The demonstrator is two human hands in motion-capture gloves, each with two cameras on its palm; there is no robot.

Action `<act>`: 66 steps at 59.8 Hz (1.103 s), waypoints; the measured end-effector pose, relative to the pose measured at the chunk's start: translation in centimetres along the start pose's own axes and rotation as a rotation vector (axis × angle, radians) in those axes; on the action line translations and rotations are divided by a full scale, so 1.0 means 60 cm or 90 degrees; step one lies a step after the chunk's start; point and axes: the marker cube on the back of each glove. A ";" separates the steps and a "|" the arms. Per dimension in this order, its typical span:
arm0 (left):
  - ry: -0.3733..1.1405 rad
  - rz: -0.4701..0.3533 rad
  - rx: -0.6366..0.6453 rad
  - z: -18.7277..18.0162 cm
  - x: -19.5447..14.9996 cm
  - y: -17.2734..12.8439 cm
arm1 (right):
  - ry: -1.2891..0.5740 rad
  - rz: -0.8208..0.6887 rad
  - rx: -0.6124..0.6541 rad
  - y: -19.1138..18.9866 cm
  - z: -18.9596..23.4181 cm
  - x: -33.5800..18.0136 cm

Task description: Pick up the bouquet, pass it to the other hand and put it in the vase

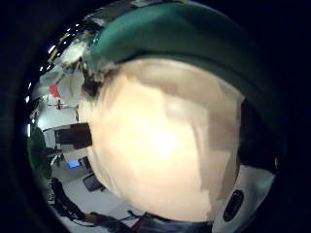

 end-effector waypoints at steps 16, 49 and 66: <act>-0.010 -0.013 -0.013 -0.006 0.003 0.009 | -0.111 0.112 0.330 -0.053 -0.058 0.006; 0.079 -0.151 -0.012 -0.042 0.059 -0.020 | -0.791 -0.124 -0.004 0.037 -0.141 -0.115; 0.634 0.158 0.116 -0.138 0.196 -0.057 | -0.672 -0.116 0.295 0.072 -0.169 -0.150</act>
